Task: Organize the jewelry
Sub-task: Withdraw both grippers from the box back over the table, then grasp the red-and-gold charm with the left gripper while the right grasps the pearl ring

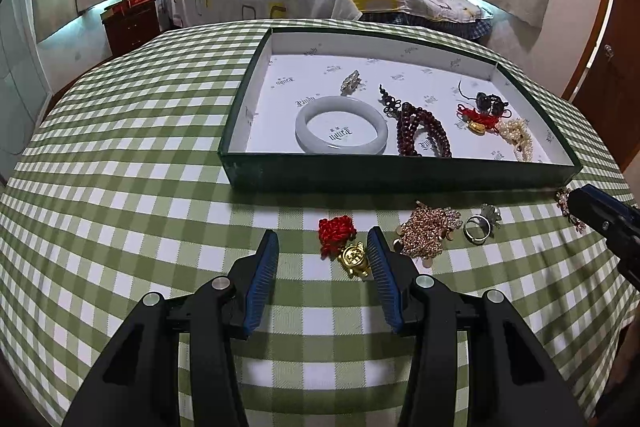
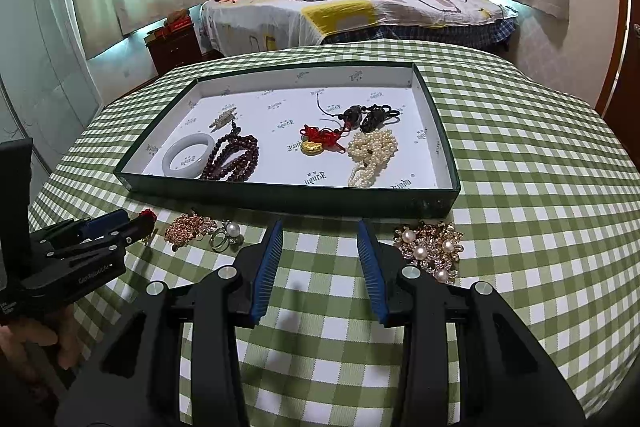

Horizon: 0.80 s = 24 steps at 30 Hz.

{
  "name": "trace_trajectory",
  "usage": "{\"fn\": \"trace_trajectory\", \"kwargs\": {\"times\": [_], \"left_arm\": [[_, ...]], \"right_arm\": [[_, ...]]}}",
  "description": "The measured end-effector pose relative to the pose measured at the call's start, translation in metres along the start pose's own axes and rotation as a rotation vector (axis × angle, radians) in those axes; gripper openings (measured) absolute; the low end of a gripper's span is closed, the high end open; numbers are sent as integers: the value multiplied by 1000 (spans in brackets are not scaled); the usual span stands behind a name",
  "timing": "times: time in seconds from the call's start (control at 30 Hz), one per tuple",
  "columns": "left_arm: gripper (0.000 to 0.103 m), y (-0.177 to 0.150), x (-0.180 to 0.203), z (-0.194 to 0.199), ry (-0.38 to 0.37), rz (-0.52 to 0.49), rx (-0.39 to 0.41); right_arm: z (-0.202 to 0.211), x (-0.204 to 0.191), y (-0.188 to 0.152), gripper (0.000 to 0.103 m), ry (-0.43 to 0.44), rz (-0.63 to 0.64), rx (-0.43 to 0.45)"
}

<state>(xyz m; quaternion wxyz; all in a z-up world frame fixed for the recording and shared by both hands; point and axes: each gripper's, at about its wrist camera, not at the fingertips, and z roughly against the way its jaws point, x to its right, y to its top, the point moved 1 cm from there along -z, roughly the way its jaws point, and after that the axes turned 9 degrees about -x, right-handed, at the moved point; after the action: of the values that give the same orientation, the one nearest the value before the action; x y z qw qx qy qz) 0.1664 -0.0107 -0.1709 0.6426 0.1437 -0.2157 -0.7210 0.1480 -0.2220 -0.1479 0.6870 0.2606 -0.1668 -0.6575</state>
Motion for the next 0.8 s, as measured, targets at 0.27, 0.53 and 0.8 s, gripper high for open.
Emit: {"fn": "trace_trajectory", "kwargs": {"times": [0.27, 0.53, 0.8], "left_arm": [[46, -11, -12, 8, 21, -4, -6], [39, -14, -4, 9, -7, -44, -3], [13, -13, -3, 8, 5, -70, 8]], "right_arm": [[-3, 0, 0, 38, 6, -4, -3], [-4, -3, -1, 38, 10, 2, -5], [-4, -3, 0, 38, 11, 4, -7]]}}
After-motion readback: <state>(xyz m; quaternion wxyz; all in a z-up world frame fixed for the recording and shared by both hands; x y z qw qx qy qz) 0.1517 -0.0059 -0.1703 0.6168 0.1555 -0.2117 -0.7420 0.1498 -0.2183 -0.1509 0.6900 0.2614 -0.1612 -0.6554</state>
